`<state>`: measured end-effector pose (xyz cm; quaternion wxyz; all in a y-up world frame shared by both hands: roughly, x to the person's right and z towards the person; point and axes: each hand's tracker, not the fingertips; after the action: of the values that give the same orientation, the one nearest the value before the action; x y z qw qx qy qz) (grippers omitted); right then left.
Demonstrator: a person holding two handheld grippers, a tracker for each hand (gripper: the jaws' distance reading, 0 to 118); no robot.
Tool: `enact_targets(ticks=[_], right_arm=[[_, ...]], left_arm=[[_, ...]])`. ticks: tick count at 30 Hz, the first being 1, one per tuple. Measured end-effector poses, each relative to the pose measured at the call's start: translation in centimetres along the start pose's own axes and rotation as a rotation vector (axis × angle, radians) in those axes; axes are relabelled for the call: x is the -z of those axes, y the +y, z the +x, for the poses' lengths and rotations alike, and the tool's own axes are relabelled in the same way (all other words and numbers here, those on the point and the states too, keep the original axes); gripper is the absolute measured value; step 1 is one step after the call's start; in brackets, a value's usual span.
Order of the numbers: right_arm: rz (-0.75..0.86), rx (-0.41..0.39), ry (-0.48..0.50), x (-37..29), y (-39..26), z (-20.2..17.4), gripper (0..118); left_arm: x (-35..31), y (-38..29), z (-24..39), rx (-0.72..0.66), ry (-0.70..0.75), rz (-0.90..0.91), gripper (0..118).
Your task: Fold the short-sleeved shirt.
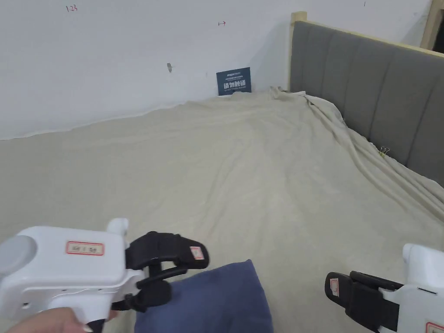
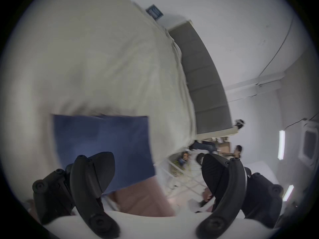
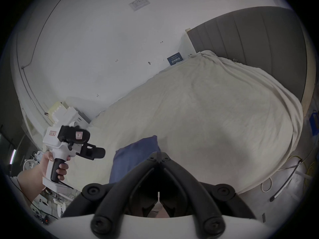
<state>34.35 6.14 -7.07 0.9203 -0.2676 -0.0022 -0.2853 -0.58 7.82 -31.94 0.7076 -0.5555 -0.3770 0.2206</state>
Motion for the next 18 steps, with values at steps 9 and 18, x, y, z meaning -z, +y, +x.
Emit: enact_targets(ticks=[9,18], right_arm=[[-0.029,-0.019,0.022,1.3,-0.8,-0.9,0],[-0.001,-0.004,-0.001,-0.3,-0.5,0.0,0]], left_arm=[[-3.0,-2.7,0.8,0.09,0.166,0.102,0],[10.1,-3.9,3.6,0.171,0.167,-0.118,0]])
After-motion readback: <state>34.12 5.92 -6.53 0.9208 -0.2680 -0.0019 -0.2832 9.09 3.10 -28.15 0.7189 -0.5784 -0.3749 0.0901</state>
